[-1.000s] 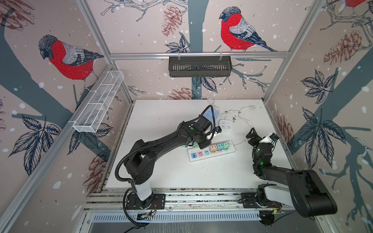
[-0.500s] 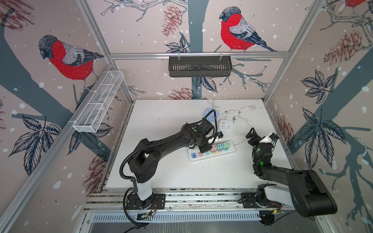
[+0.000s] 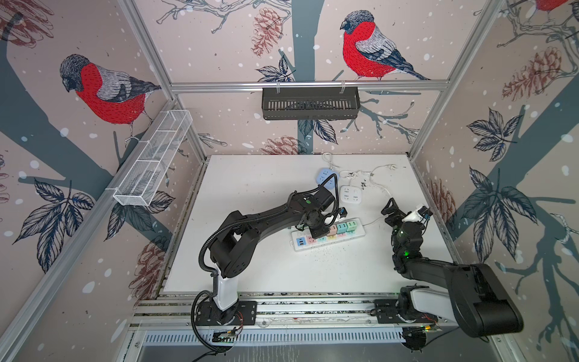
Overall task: Insert the plug
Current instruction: 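Lower the light green adapter with the left gripper onto the socket below the pink adapter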
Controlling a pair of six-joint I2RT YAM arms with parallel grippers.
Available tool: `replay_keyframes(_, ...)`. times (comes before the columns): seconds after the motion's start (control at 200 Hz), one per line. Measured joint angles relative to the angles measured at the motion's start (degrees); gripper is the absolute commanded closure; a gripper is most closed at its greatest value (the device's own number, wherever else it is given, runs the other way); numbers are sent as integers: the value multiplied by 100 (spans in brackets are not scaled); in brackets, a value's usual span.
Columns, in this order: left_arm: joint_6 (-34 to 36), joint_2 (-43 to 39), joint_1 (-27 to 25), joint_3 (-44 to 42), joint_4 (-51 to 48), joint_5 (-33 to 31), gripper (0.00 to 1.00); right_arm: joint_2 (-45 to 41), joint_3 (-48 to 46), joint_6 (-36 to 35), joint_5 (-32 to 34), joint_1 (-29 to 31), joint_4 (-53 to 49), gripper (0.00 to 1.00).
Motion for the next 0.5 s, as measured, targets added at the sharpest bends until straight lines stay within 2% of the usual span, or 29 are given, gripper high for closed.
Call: replay_keyframes(0.5,35,50,195,-111,177,173,100,0,-11,-2,-2,0,39,0)
